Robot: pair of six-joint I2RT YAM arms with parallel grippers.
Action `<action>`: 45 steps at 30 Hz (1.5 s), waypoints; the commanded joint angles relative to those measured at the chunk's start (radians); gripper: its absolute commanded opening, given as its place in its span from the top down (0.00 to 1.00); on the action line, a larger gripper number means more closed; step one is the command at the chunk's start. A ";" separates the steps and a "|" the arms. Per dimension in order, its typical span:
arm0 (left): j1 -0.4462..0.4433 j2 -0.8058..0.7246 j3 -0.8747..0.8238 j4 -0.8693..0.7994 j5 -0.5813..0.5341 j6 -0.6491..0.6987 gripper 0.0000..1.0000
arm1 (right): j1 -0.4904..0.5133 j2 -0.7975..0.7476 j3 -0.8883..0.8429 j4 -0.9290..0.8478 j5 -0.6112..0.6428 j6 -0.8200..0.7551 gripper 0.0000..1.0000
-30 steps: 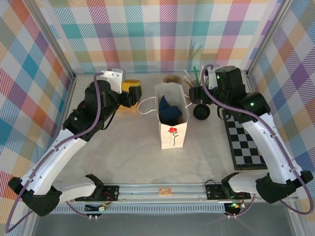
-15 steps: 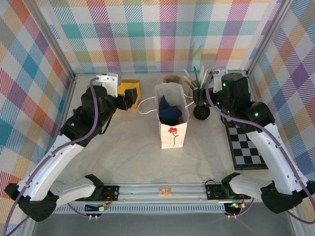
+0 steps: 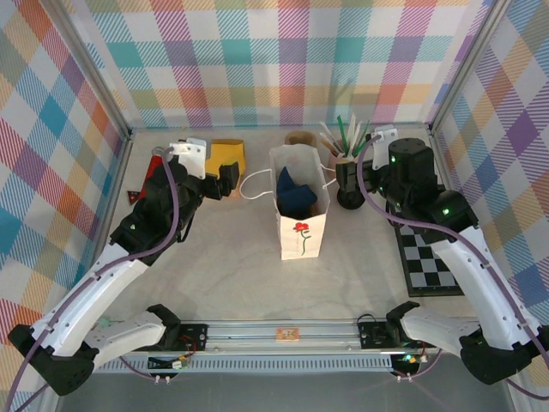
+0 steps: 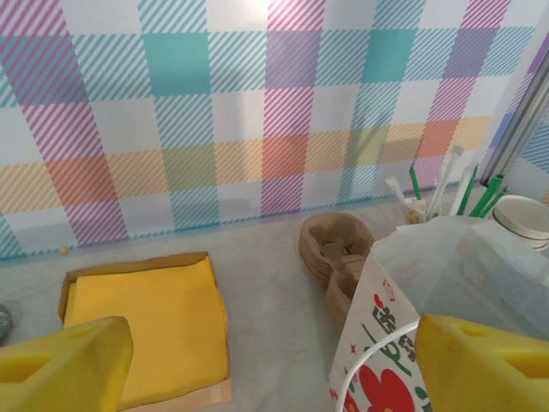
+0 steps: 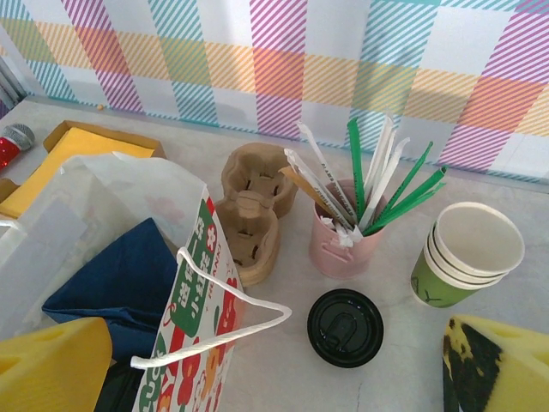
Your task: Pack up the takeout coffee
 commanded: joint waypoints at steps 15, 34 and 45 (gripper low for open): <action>0.007 -0.056 -0.109 0.122 -0.140 0.032 0.06 | -0.008 -0.103 -0.127 0.146 0.050 -0.081 0.01; 0.007 -0.095 -0.185 0.145 -0.182 0.005 0.03 | -0.008 -0.130 -0.156 0.171 0.082 -0.107 0.01; 0.007 -0.112 -0.224 0.182 -0.167 -0.006 0.03 | -0.008 -0.161 -0.198 0.190 0.088 -0.125 0.01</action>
